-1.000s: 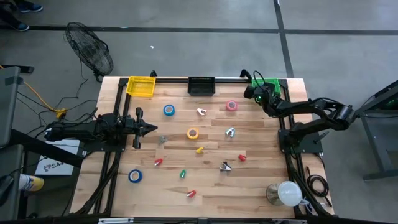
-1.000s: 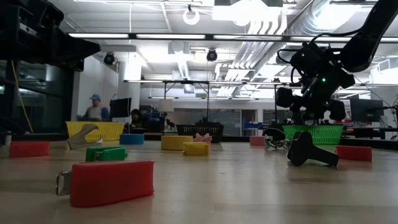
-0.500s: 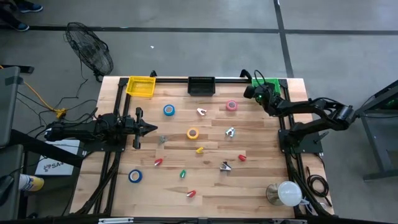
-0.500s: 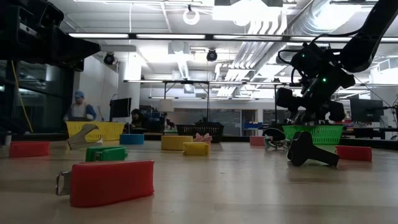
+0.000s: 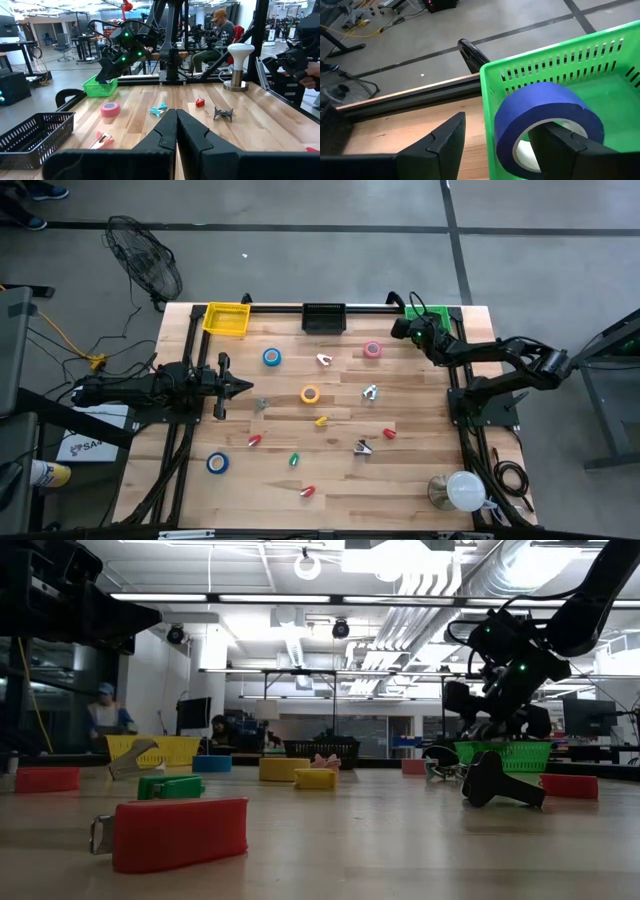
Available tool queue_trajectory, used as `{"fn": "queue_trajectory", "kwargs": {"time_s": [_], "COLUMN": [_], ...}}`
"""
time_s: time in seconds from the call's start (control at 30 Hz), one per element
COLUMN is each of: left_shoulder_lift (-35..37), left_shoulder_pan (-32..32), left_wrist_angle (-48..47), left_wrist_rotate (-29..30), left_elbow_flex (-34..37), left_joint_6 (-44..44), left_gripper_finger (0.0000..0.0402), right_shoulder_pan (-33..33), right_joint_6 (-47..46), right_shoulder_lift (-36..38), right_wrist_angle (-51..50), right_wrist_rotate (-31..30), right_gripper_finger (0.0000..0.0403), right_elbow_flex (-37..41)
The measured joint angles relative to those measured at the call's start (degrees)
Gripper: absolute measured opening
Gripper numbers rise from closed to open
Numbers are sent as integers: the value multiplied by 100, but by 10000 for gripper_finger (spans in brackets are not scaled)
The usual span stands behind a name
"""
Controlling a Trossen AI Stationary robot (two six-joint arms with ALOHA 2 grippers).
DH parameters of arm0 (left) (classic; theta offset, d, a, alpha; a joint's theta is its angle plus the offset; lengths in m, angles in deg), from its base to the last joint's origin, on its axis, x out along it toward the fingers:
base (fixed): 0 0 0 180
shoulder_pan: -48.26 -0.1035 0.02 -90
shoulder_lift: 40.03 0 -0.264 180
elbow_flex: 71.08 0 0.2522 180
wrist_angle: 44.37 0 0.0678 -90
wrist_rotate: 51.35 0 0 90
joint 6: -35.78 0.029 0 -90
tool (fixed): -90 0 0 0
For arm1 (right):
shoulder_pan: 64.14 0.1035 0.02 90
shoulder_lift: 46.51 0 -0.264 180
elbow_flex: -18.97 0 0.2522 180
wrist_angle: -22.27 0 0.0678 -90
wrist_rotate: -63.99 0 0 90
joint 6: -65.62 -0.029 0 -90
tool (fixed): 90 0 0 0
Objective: Pick and place Stapler, Stapler remover, tape
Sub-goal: Put the dark blue tape into the green bin, then put the pink tape into the green bin
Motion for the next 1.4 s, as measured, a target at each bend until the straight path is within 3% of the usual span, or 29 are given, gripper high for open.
{"fn": "queue_trajectory", "kwargs": {"time_s": [0.17, 0.57, 0.9, 1.13, 1.4], "left_shoulder_lift": [0, 0, -2, -1, -2], "left_shoulder_pan": [-2, -1, -2, -1, -2], "left_wrist_angle": [0, 0, 0, 0, 1], "left_wrist_rotate": [2, 1, 1, 1, 0], "left_elbow_flex": [-2, -1, -1, -2, -2], "left_joint_6": [0, 0, 0, 0, 0], "left_gripper_finger": [1, 1, 1, 1, 1], "right_shoulder_pan": [0, -108, -227, -221, -115], "right_joint_6": [20, 151, 258, 507, 1215], "right_shoulder_lift": [0, 2, 2, 2, 2], "right_wrist_angle": [-393, -2503, -2699, -2644, -2640], "right_wrist_rotate": [2, 20, 367, 908, 1948], "right_gripper_finger": [201, 201, 201, 201, 201], "right_elbow_flex": [-265, -1257, -1291, -1358, -1770]}}
